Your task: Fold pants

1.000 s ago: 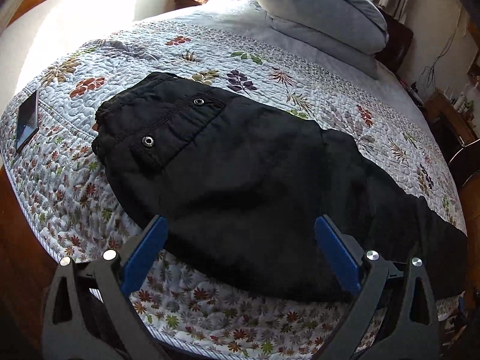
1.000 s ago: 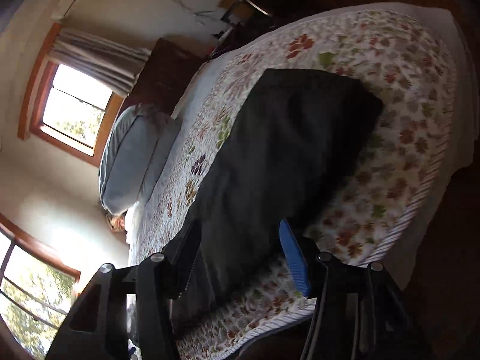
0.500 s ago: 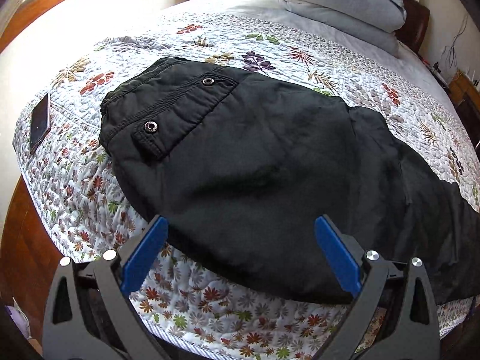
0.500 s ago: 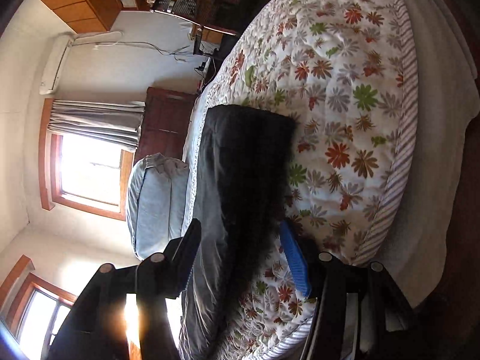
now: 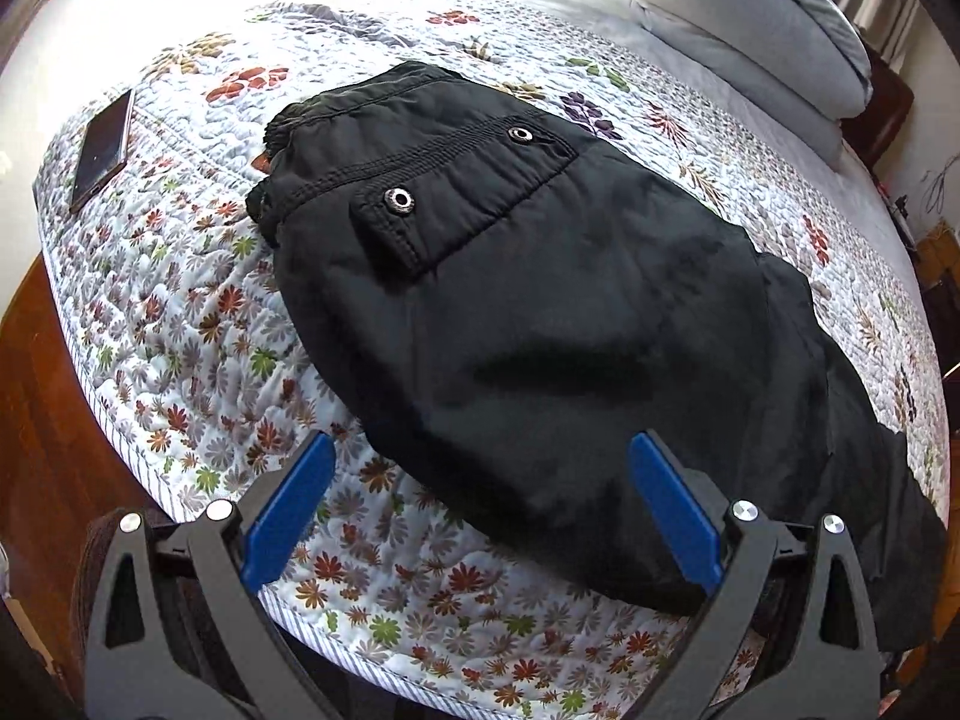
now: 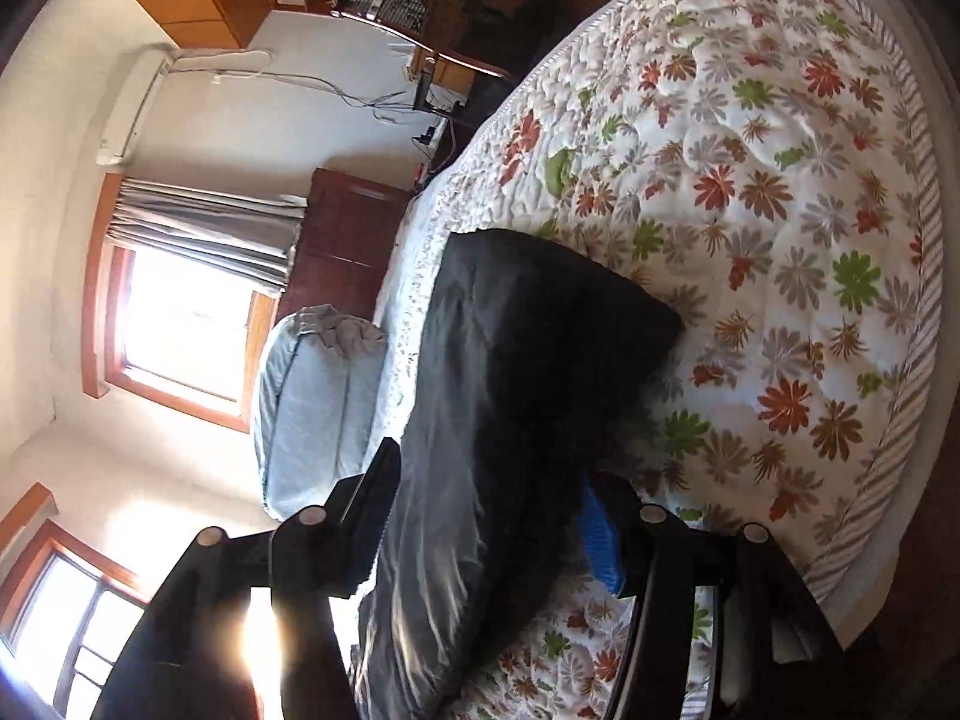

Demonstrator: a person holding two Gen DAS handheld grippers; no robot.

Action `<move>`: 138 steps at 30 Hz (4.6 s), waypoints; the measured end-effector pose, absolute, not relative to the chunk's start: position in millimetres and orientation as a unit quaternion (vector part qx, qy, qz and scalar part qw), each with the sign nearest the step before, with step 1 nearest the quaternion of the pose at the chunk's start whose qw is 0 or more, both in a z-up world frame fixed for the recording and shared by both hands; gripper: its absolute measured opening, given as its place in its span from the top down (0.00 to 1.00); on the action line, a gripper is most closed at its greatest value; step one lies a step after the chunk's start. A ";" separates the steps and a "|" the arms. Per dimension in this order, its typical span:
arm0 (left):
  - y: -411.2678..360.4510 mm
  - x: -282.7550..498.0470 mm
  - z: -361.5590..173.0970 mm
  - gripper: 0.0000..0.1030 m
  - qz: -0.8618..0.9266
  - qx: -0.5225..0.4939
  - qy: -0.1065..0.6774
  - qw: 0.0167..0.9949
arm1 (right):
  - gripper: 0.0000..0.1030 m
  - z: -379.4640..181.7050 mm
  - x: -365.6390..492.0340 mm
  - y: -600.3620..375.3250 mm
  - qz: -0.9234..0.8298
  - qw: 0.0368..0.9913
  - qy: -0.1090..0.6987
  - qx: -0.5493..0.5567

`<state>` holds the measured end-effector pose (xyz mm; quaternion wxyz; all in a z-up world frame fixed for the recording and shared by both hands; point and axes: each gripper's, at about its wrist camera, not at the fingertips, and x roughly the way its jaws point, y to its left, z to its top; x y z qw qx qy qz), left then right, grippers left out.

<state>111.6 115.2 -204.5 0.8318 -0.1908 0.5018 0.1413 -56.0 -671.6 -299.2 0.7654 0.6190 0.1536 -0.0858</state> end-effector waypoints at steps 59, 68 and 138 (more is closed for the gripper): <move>147.4 83.6 -201.0 0.04 0.103 -0.244 0.459 0.848 | 0.87 -180.8 81.8 -244.6 0.065 0.925 0.362 -0.092; 143.6 86.0 -202.1 0.04 0.096 -0.249 0.459 0.847 | 0.66 -197.2 79.8 -241.1 0.091 0.916 0.381 -0.084; 228.5 72.6 -216.7 0.05 0.041 -0.493 0.420 0.761 | 0.30 -141.6 65.2 -268.7 0.169 0.919 0.353 0.040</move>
